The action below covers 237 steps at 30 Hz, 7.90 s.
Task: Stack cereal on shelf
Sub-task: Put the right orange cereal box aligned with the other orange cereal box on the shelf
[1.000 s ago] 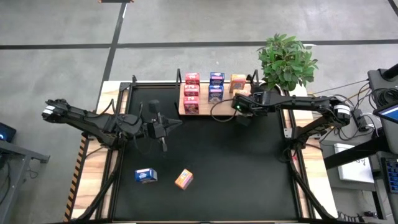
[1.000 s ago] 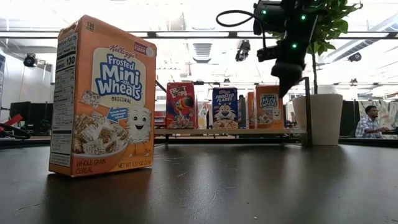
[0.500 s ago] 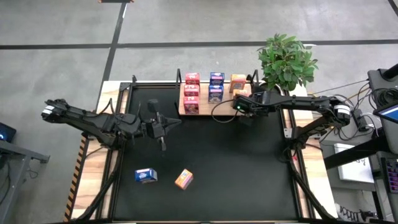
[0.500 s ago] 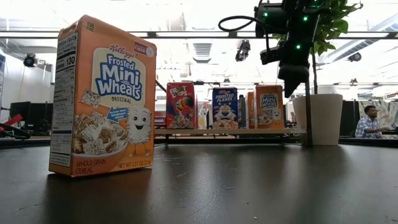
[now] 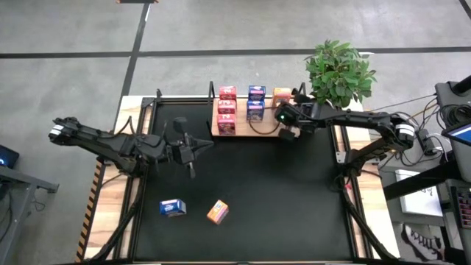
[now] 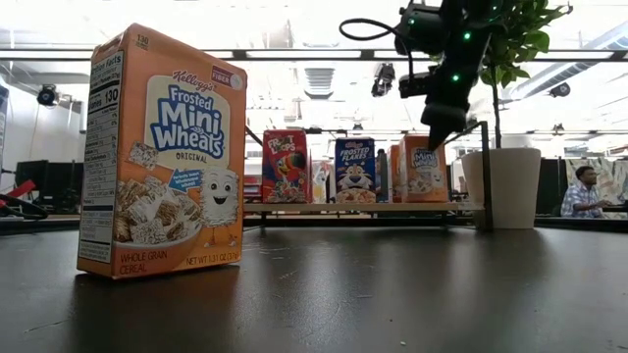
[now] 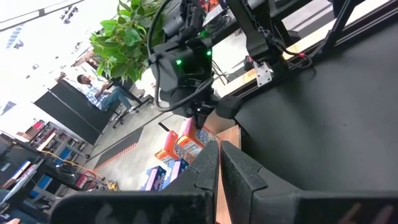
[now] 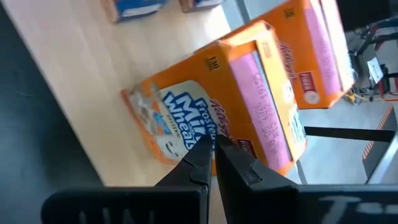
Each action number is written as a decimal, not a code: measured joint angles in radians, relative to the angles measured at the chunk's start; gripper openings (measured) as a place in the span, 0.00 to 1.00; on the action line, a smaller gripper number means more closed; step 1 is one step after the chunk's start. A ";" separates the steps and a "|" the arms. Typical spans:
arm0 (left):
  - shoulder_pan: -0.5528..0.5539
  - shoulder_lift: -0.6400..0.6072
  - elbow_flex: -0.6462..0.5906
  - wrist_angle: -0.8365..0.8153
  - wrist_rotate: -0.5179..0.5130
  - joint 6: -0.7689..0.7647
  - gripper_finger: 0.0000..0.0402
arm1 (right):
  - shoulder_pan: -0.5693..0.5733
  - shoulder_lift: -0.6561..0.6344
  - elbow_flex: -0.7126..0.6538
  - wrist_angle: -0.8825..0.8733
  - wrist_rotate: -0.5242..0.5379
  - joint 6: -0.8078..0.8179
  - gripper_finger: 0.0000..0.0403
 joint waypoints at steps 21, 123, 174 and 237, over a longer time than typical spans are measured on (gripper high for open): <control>0.000 -0.002 0.000 -0.003 0.000 -0.051 0.00 | -0.032 0.050 -0.001 0.067 -0.078 -0.024 0.03; 0.000 0.006 0.000 -0.031 0.001 -0.123 0.00 | -0.112 0.389 0.691 -0.679 -0.265 0.002 0.03; 0.000 0.006 0.000 -0.031 0.005 -0.122 0.00 | -0.110 0.384 0.627 -0.614 -0.240 -0.056 0.03; 0.000 0.006 0.000 -0.075 0.008 -0.153 0.00 | -0.117 0.339 0.537 -0.565 -0.143 -0.117 0.03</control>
